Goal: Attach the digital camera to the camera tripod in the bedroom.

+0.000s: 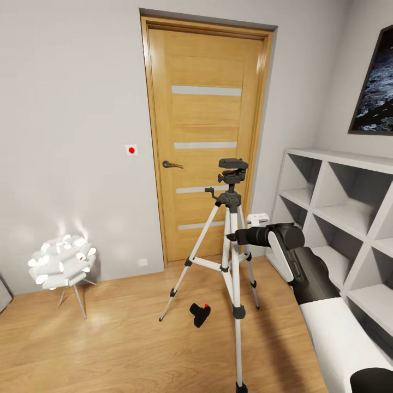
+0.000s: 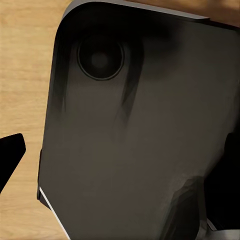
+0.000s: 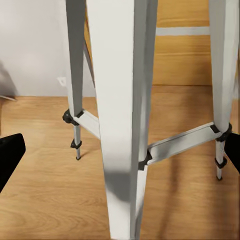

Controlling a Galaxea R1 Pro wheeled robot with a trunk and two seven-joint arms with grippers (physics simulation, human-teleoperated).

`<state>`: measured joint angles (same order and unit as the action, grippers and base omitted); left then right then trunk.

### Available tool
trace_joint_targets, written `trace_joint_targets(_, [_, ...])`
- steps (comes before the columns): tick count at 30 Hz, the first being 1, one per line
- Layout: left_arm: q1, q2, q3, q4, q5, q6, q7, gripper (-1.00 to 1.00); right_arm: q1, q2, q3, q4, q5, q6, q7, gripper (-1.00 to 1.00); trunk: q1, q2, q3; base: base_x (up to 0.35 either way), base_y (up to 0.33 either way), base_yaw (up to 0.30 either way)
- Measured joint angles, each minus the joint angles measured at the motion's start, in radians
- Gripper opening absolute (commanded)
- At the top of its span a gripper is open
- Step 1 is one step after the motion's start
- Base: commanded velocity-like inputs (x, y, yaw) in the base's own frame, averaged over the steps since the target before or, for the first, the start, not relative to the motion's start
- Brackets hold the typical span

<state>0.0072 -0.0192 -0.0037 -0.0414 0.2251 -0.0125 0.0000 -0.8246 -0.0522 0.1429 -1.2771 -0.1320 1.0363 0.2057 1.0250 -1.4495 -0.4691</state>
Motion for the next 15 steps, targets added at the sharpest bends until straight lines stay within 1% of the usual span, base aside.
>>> trace_joint_targets(4, [0.0,0.001,0.0,0.0,0.0,0.0,0.0,1.0,0.0,0.001,0.0,0.0,0.013,-0.001,-0.003,1.0,0.0,0.0,0.0,0.0,0.0,0.0])
trace_joint_targets(15, [0.0,0.001,0.0,0.0,0.0,0.0,0.0,1.0,0.0,0.001,0.0,0.0,0.02,-0.006,-0.006,1.0,0.0,0.0,0.0,0.0,0.0,0.0])
